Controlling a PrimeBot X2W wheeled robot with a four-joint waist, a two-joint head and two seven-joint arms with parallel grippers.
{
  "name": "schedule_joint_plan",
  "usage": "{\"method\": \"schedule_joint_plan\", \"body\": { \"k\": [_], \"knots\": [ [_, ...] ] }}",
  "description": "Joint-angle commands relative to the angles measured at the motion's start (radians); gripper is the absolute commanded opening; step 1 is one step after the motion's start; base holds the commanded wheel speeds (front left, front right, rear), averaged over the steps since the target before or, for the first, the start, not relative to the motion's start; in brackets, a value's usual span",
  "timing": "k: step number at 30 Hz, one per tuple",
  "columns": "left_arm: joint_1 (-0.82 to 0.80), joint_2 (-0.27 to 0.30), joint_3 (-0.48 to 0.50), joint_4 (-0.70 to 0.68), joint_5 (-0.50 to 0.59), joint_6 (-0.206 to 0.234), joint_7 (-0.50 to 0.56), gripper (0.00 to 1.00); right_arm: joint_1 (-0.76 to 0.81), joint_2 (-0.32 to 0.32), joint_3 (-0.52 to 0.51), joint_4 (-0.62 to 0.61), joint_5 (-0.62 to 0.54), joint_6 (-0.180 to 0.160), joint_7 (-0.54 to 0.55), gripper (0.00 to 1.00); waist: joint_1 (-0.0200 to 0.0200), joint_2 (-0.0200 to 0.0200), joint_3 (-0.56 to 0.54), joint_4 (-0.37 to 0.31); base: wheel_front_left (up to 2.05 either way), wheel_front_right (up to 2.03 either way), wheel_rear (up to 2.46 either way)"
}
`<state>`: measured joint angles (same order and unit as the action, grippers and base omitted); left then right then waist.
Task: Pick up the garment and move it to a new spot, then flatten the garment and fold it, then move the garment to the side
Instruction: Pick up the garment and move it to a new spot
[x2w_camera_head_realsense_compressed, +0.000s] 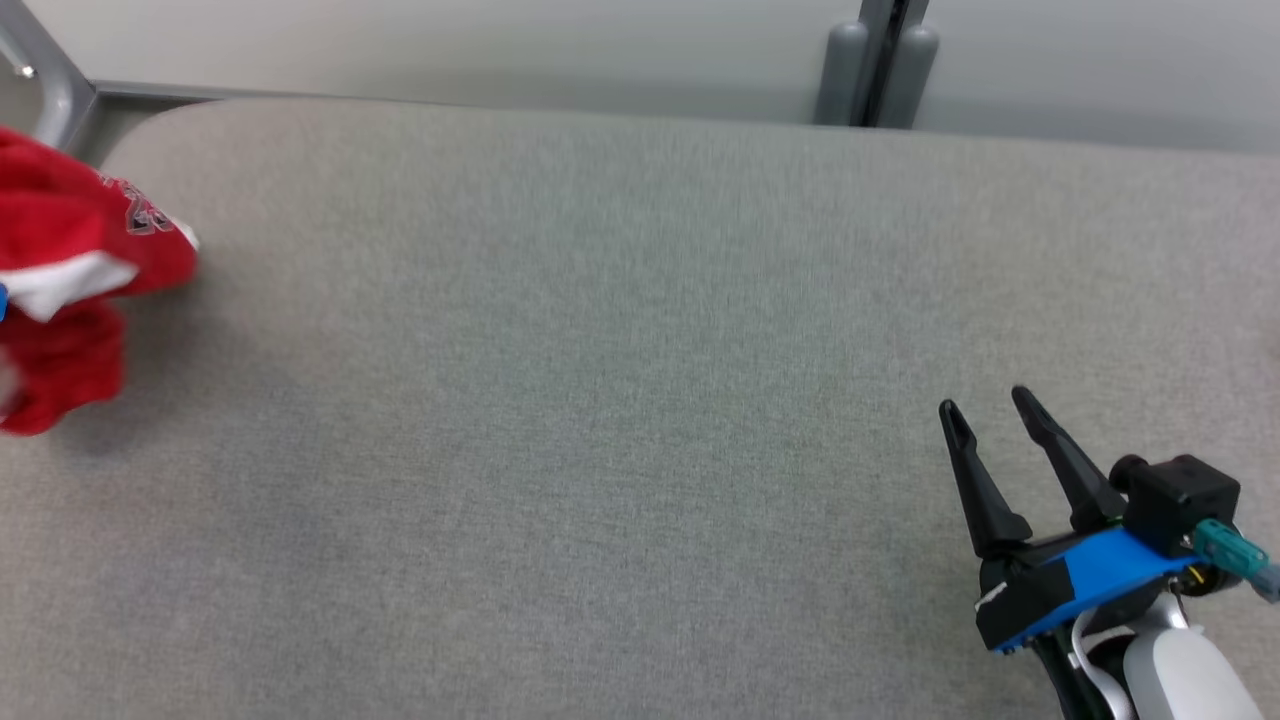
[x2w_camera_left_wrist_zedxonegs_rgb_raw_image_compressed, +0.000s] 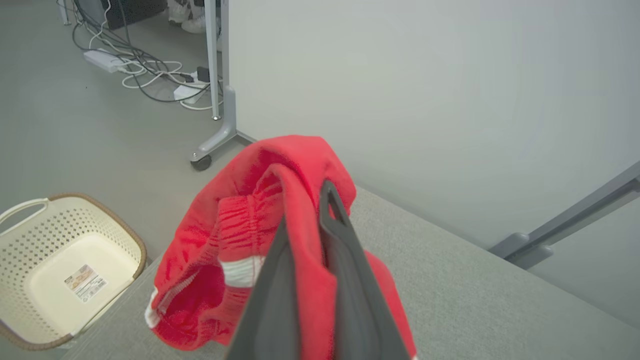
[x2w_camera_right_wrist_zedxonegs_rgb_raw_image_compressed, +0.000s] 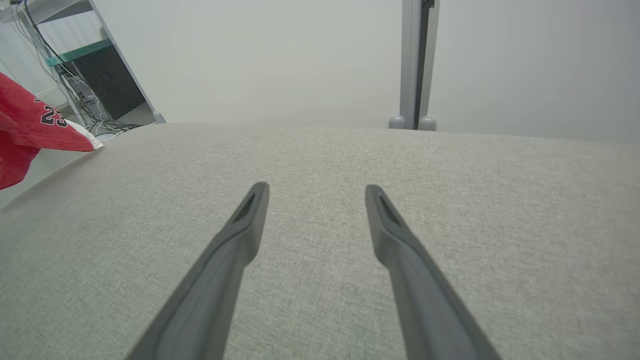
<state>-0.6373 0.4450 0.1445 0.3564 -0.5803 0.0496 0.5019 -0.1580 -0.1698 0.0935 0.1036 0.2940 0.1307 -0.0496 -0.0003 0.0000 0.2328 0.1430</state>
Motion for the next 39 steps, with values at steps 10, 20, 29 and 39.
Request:
{"method": "schedule_joint_plan", "body": {
  "k": [10, 20, 29, 39],
  "knots": [
    [-0.116, -0.072, -0.148, -0.275, -0.026, -0.088, 0.062, 0.0, 0.052, 0.046, 0.004, 0.032, 0.026, 0.0, -0.026, 1.0, 0.0003, 0.0, -0.141, -0.075, 0.0, 0.0, 0.0],
    [-0.094, -0.189, -0.323, -0.388, -0.032, -0.128, 0.092, 0.0, 0.025, 0.047, 0.022, 0.019, 0.02, 0.0, -0.016, 1.0, 0.0003, 0.0, -0.137, -0.206, 0.0, 0.0, 0.0],
    [0.029, -0.263, -0.405, -0.278, -0.036, -0.125, 0.049, 0.0, 0.018, 0.065, 0.037, 0.041, 0.039, 0.0, -0.033, 1.0, 0.0003, 0.0, -0.097, -0.302, 0.0, 0.0, 0.0],
    [0.154, -0.338, -0.517, 0.037, 0.068, -0.114, -0.148, 1.0, 0.01, 0.068, 0.026, 0.055, 0.039, 0.0, -0.053, 1.0, 0.0003, 0.0, -0.076, -0.337, 0.0, 0.0, 0.0]
  ]
}}
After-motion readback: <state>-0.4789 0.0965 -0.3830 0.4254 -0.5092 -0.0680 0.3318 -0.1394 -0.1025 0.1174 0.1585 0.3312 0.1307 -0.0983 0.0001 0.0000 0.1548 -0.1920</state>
